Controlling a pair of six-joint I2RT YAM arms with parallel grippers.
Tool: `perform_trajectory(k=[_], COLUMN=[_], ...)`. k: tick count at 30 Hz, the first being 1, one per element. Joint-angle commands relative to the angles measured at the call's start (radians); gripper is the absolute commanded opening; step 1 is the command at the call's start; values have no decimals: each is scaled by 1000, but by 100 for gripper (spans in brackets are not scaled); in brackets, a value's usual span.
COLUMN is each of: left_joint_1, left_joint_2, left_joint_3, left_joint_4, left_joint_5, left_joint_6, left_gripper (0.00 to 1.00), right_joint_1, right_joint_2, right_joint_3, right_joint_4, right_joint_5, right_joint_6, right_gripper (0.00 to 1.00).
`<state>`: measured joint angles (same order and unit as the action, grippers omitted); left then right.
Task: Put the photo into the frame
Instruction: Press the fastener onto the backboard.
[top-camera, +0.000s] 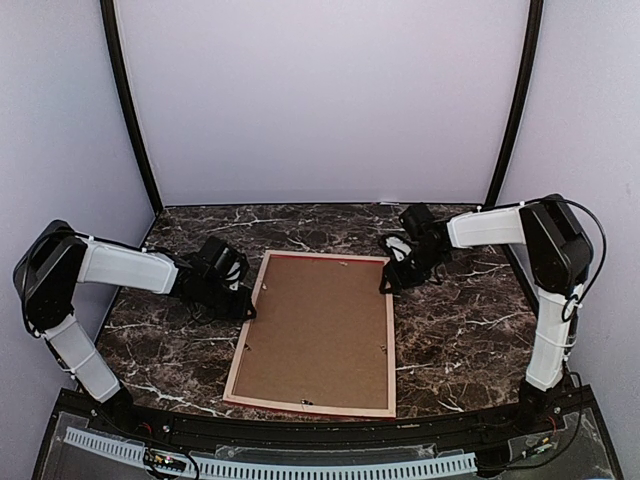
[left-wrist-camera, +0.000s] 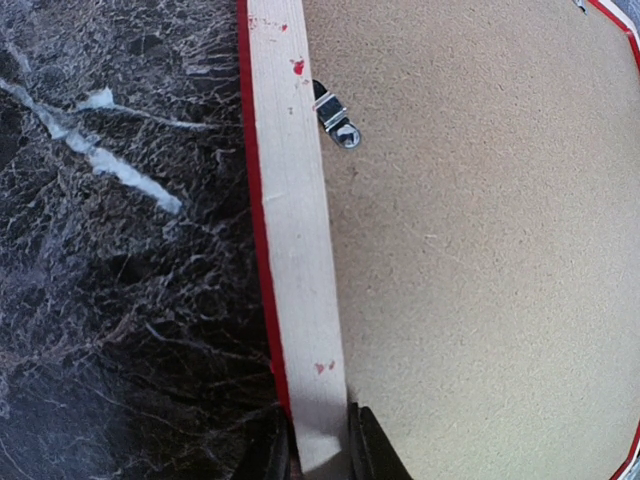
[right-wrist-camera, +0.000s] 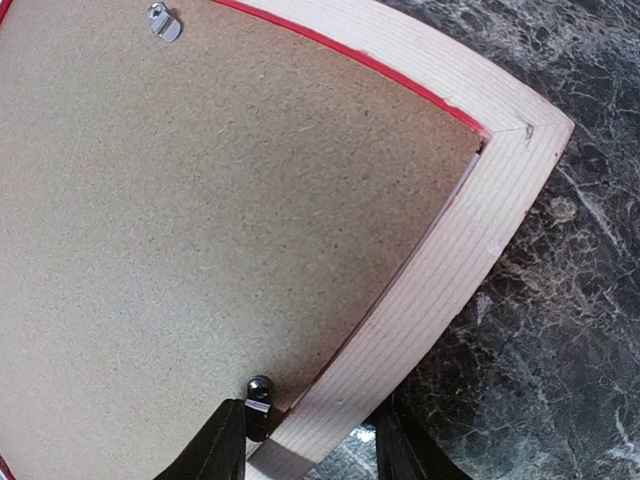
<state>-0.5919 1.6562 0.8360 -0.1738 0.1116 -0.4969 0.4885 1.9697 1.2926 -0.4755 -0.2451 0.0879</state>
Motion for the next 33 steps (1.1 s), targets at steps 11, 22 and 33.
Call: perform_trajectory(k=[11,22,33], left_joint_1=[0,0,-1], left_joint_2=[86,78,83], left_joint_3=[-50,-64,-72], left_joint_4=[-171,-153,-124], left_joint_5=[-9,6,18], left_joint_6=[51,40,14], left_gripper=[20,20,21], right_joint_1=[3,-85,-112], right_joint_2=[52,69,-17], right_joint_3=[5,104,52], right_joint_4=[-32,-4,49], right_joint_5=[181,-71,-129], right_joint_6=[-107,-90,35], right_gripper=[27,43,62])
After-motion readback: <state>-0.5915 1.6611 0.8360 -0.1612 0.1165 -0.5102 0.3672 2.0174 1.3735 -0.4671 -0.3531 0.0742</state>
